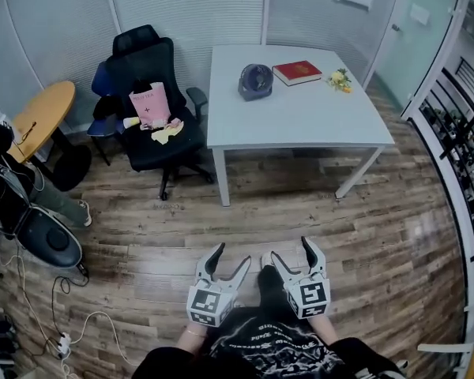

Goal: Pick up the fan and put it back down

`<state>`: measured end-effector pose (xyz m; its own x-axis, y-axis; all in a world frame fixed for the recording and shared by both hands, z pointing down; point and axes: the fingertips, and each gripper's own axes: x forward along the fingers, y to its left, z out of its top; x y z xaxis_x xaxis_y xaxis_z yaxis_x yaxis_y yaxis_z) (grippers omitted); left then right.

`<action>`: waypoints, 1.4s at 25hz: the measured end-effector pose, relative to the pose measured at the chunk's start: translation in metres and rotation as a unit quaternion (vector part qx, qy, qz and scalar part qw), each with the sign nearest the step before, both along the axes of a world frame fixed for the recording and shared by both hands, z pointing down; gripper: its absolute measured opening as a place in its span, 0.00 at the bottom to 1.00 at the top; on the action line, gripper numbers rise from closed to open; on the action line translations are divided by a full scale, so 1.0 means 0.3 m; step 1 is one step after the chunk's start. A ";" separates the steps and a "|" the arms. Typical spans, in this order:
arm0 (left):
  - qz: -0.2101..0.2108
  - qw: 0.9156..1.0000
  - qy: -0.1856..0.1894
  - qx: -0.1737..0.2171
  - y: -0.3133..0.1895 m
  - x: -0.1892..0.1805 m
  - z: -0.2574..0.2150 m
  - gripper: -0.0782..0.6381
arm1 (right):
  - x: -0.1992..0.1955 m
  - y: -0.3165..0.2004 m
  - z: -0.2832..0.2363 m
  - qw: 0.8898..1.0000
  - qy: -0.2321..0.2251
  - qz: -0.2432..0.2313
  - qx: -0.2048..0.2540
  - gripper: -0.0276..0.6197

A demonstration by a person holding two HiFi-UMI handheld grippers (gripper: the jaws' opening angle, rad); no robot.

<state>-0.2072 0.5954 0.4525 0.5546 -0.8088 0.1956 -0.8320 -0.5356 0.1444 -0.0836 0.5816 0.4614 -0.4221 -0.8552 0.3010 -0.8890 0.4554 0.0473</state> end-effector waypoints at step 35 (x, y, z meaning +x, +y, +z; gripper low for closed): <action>-0.103 0.994 -0.004 -0.046 -1.012 0.413 0.044 0.58 | 0.357 -1.083 0.078 0.991 0.008 -0.130 -0.023 0.55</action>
<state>-0.0832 0.2917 0.4659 0.3781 -0.8831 0.2778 -0.9235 -0.3392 0.1789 0.0233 0.2568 0.4847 -0.6219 -0.7025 0.3460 -0.7401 0.6716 0.0333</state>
